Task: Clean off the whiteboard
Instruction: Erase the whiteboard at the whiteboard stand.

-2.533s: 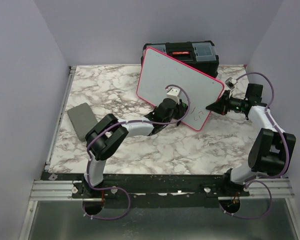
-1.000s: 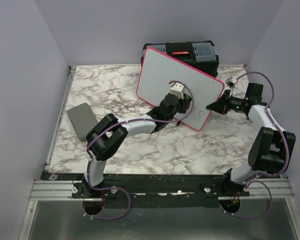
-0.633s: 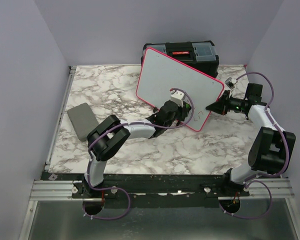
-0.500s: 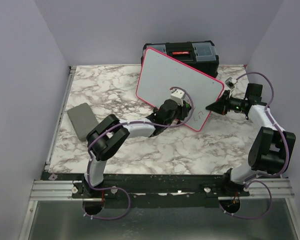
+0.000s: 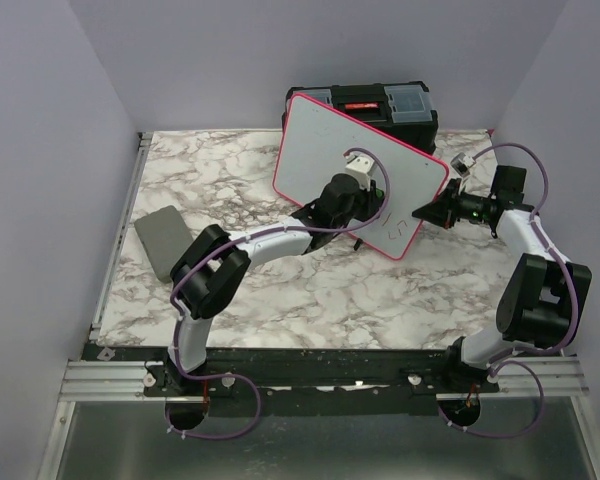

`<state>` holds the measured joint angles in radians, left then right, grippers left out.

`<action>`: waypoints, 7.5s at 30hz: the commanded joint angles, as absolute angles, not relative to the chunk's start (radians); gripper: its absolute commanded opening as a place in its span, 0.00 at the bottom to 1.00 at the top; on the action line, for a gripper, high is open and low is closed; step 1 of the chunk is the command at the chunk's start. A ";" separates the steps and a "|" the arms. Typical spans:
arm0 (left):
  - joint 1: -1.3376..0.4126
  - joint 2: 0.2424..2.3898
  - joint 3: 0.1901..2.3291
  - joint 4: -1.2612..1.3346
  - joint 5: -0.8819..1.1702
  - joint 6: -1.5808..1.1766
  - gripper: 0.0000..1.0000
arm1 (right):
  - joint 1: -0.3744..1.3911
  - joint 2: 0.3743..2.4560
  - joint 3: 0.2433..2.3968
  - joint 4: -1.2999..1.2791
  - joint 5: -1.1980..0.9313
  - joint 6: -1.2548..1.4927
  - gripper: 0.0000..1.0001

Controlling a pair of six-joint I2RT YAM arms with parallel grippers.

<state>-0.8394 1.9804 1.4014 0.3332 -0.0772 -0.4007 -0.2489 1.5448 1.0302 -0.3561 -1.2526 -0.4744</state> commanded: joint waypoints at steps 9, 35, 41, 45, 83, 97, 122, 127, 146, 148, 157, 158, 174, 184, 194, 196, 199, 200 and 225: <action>-0.809 2.018 1.382 0.458 -0.124 -0.468 0.00 | -0.227 1.556 1.045 -0.490 -1.371 -0.454 0.01; -0.830 2.002 1.355 0.364 -0.090 -0.464 0.00 | -0.227 1.546 1.048 -0.496 -1.379 -0.457 0.01; -0.765 1.987 1.499 0.280 -0.086 -0.436 0.00 | -0.228 1.548 1.046 -0.495 -1.378 -0.458 0.01; -0.742 1.988 1.559 0.271 -0.073 -0.452 0.00 | -0.227 1.552 1.046 -0.496 -1.378 -0.460 0.01; -0.800 1.981 1.348 0.235 -0.099 -0.554 0.00 | -0.228 1.538 1.051 -0.506 -1.384 -0.465 0.01; -0.752 2.041 1.588 0.153 -0.045 -0.471 0.00 | -0.227 1.546 1.049 -0.503 -1.377 -0.466 0.01; -0.897 2.037 1.356 0.191 -0.055 -0.522 0.00 | -0.227 1.542 1.051 -0.512 -1.382 -0.471 0.01; -0.827 2.021 1.393 0.161 -0.056 -0.522 0.00 | -0.227 1.540 1.052 -0.512 -1.384 -0.471 0.01; -0.680 2.039 1.734 0.124 -0.024 -0.521 0.00 | -0.227 1.545 1.051 -0.509 -1.378 -0.472 0.01; -0.688 2.054 1.765 0.132 -0.005 -0.535 0.00 | -0.227 1.546 1.051 -0.510 -1.378 -0.471 0.01; -0.772 2.098 1.809 0.153 0.080 -0.509 0.00 | -0.227 1.546 1.051 -0.511 -1.379 -0.472 0.01; -0.782 2.095 1.797 0.160 0.085 -0.507 0.00 | -0.227 1.547 1.051 -0.511 -1.379 -0.473 0.01; -0.876 2.065 1.467 0.237 0.036 -0.524 0.00 | -0.227 1.546 1.052 -0.516 -1.383 -0.477 0.01; -0.887 2.051 1.340 0.250 0.008 -0.542 0.00 | -0.227 1.546 1.052 -0.517 -1.385 -0.477 0.01; -0.827 2.013 1.494 0.153 -0.012 -0.471 0.00 | -0.226 1.546 1.053 -0.519 -1.384 -0.477 0.01; -0.814 2.016 1.559 0.121 -0.011 -0.457 0.00 | -0.226 1.544 1.052 -0.519 -1.384 -0.477 0.01; -0.800 2.024 1.655 0.081 -0.012 -0.443 0.00 | -0.228 1.545 1.052 -0.517 -1.384 -0.478 0.01; -0.794 2.028 1.680 0.068 -0.012 -0.442 0.00 | -0.227 1.546 1.052 -0.518 -1.384 -0.476 0.01; -0.897 2.089 1.429 0.171 0.009 -0.520 0.00 | -0.227 1.549 1.055 -0.523 -1.383 -0.483 0.01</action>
